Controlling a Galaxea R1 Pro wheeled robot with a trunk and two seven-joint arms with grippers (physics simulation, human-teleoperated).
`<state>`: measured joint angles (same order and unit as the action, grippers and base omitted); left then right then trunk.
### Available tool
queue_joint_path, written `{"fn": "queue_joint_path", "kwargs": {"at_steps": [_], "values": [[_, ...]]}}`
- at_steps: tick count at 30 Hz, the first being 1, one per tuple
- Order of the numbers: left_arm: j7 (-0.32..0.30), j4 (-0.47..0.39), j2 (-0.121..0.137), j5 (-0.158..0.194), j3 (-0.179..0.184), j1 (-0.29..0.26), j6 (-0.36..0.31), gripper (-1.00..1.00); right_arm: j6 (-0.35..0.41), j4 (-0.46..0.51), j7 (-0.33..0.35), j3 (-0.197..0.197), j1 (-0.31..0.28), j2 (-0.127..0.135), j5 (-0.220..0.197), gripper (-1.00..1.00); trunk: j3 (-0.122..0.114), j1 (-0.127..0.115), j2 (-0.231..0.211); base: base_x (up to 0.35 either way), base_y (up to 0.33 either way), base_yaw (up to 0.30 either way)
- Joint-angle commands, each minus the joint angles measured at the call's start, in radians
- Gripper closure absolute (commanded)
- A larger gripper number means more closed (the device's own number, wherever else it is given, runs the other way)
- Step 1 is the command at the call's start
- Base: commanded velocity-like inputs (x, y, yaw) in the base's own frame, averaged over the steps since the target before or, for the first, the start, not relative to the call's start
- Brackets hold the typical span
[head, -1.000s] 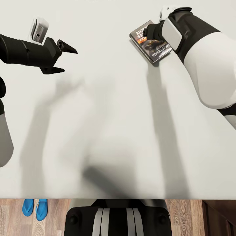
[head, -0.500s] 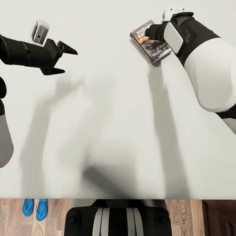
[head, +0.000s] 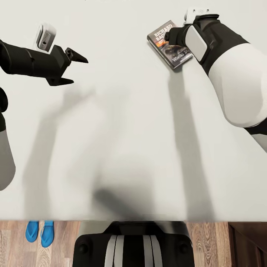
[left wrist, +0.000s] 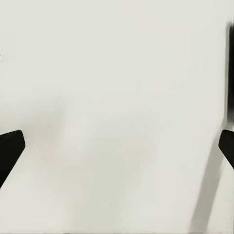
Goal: In the bedroom, move the book from the bed onto either nightstand, and place the two sandals side by side next to the bed.
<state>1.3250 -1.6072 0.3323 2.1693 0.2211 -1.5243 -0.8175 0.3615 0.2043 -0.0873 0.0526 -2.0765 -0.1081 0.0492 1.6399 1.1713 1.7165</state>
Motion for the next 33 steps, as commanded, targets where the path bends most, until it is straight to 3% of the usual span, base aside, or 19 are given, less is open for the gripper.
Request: {"fn": "queue_joint_path", "kwargs": {"at_steps": [1,18,33], "values": [[0.008,0.0,0.001,0.006,0.0,-0.001,-0.008,-1.0,0.005,-0.045,-0.002,0.004,0.0,-0.001,0.001,-1.0,0.0,0.0,0.0,-0.212,0.0,0.0],[0.007,0.001,0.001,0.007,-0.002,-0.001,-0.008,-1.0,0.006,-0.04,0.02,0.0,-0.004,-0.004,0.0,-1.0,0.0,0.0,0.0,-0.295,0.0,0.0],[0.006,0.0,0.001,0.007,-0.003,-0.001,-0.008,-1.0,0.009,-0.035,0.024,0.001,-0.023,-0.002,-0.001,-1.0,0.0,0.0,0.0,-0.057,0.0,0.0]]}}
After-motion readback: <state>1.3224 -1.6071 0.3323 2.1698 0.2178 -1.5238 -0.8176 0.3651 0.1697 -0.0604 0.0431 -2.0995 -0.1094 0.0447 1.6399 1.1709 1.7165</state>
